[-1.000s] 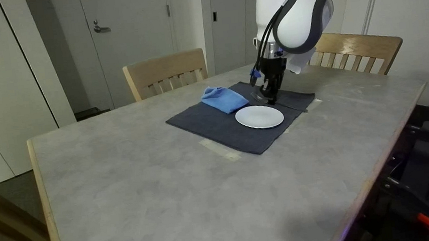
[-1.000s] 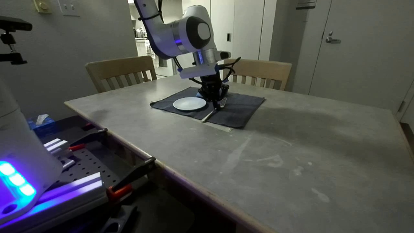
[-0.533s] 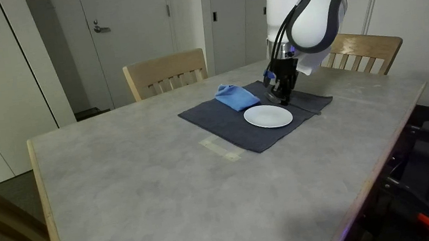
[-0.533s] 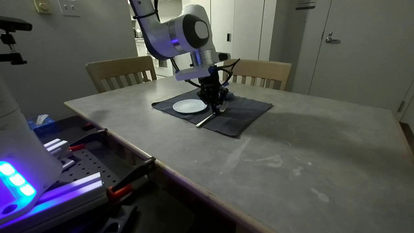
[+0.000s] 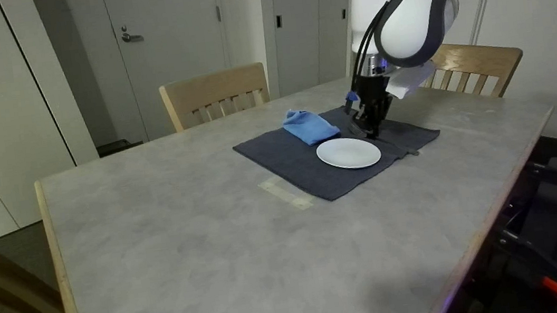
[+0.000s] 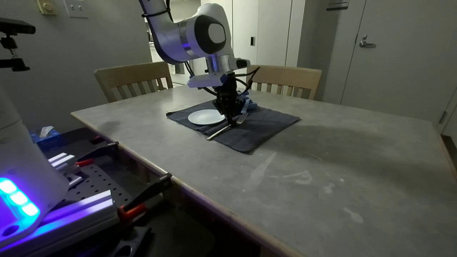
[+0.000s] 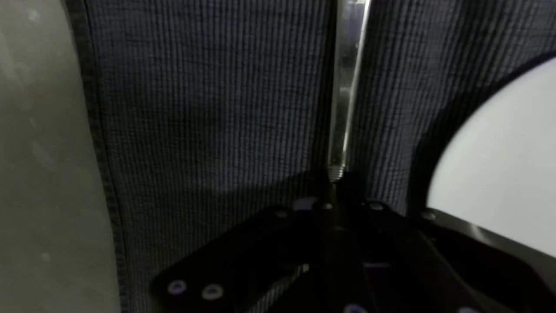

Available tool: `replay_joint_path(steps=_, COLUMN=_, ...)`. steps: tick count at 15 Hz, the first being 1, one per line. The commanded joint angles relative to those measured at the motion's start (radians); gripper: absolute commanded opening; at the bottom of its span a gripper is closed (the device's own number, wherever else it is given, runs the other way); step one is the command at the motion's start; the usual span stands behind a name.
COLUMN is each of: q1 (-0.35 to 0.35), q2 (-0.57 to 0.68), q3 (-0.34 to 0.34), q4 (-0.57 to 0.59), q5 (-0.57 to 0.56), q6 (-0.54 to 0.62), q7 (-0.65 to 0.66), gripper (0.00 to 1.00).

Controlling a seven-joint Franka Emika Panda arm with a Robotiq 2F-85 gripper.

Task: Take the fork off the white plate and position it on the gray table mat

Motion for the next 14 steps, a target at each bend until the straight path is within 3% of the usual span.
replay_joint_path(steps=1, q1=-0.046, q2=0.012, q3=0.074, q4=-0.04, q5=0.058, q6=0.069, q7=-0.012, gripper=0.02)
replay_joint_path(steps=5, q1=-0.047, q2=0.023, q3=0.091, q4=-0.045, q5=0.078, q6=0.113, q7=-0.019, gripper=0.02)
replay_joint_path(steps=14, q1=0.002, q2=0.038, q3=0.006, q4=-0.046, q5=-0.018, q6=0.132, q7=-0.043, gripper=0.02)
